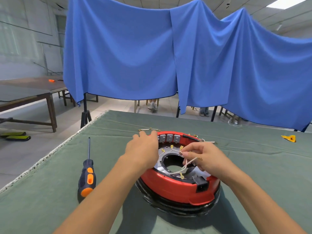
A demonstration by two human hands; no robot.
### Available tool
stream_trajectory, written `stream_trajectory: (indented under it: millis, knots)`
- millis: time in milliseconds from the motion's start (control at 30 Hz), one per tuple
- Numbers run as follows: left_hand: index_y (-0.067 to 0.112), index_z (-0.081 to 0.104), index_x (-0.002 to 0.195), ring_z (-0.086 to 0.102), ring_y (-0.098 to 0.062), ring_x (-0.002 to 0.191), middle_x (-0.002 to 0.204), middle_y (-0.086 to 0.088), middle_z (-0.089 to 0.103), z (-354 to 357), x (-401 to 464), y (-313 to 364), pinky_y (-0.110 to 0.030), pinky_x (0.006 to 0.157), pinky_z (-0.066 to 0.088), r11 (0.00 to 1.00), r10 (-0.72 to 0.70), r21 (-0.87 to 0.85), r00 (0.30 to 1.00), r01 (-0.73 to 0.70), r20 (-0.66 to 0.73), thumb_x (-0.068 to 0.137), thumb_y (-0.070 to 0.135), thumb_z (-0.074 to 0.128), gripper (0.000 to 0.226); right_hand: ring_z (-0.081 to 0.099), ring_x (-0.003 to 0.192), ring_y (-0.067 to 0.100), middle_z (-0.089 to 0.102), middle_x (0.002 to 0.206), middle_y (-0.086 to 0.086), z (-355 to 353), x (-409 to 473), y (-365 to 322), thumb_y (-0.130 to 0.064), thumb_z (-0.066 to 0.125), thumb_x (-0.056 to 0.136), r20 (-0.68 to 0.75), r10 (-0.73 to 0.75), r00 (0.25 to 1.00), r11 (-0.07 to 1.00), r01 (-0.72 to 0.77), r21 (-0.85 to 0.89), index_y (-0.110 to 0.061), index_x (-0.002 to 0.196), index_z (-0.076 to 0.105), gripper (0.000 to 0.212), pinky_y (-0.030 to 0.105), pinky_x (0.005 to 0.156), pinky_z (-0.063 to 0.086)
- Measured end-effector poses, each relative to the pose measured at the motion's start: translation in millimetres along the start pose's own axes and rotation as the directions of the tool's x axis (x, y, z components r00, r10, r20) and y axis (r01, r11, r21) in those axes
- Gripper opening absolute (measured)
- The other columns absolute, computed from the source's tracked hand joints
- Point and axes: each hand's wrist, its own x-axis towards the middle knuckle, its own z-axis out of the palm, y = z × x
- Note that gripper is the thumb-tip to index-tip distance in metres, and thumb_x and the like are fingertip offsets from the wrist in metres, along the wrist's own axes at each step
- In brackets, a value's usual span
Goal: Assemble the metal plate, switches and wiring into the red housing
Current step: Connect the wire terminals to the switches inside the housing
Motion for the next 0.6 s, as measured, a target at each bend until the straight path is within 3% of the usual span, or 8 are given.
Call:
stream_trajectory:
  millis: [67,167,300,400,500,600]
  knots:
    - [0.014,0.031,0.133,0.051,-0.037,0.11,0.125,-0.018,0.042,-6.3,-4.5,3.2,-0.036,0.074,0.036,0.999,-0.01,0.047,1.0,0.009,0.008,0.092,0.017,0.05,0.046,0.055,0.066,0.016,0.071,0.063,-0.005,-6.0,-3.0,-0.3,-0.009,0.061,0.092,0.059,0.012,0.998,1.0,-0.012,0.008,-0.014,0.089,0.07,0.011,0.028,0.064,0.041]
    - [0.014,0.029,0.134,0.053,-0.036,0.107,0.125,-0.018,0.041,-10.4,-9.7,12.6,-0.036,0.072,0.037,0.996,-0.056,0.072,0.997,0.052,0.048,0.093,0.024,0.047,0.047,0.047,0.05,0.007,0.069,0.06,-0.007,-10.3,-6.1,0.3,-0.006,0.06,0.091,0.13,0.047,0.99,0.999,-0.044,-0.026,-0.013,0.093,0.067,0.01,0.018,0.047,0.035]
    - [0.014,0.03,0.137,0.049,-0.032,0.113,0.127,-0.016,0.044,-9.9,-10.0,21.3,-0.039,0.084,0.047,0.988,-0.137,0.084,0.988,0.131,0.068,0.091,0.035,0.046,0.053,0.04,0.041,0.006,0.067,0.055,-0.006,-8.7,-2.9,-2.1,-0.004,0.067,0.085,0.148,0.126,0.981,0.989,-0.113,-0.094,-0.011,0.091,0.057,0.014,0.017,0.04,0.032]
    - [0.014,0.039,0.131,0.043,-0.031,0.121,0.131,-0.014,0.044,-9.8,-6.2,18.7,-0.042,0.09,0.044,0.985,-0.168,0.05,0.985,0.166,0.034,0.091,0.036,0.047,0.046,0.039,0.037,0.008,0.069,0.06,0.003,-5.1,5.2,-6.3,-0.003,0.072,0.079,0.12,0.144,0.982,0.99,-0.142,-0.023,-0.011,0.079,0.057,0.017,0.016,0.036,0.029]
    - [0.012,0.041,0.129,0.039,-0.03,0.124,0.133,-0.013,0.043,-7.8,0.7,17.9,-0.04,0.091,0.04,0.998,-0.062,-0.027,0.995,0.06,-0.077,0.093,0.033,0.044,0.042,0.041,0.046,0.016,0.069,0.061,0.004,1.3,16.0,-4.2,-0.006,0.077,0.075,0.057,0.119,0.991,0.993,-0.12,0.015,-0.012,0.074,0.064,0.014,0.017,0.037,0.028]
    - [0.014,0.038,0.134,0.04,-0.027,0.125,0.135,-0.008,0.043,-3.7,7.7,18.0,-0.04,0.092,0.039,0.982,0.102,-0.144,0.984,-0.123,-0.149,0.094,0.029,0.043,0.043,0.038,0.047,0.016,0.068,0.059,0.001,7.4,24.9,0.1,-0.008,0.076,0.077,0.037,0.156,0.987,0.988,-0.156,-0.008,-0.011,0.083,0.069,0.01,0.018,0.039,0.029]
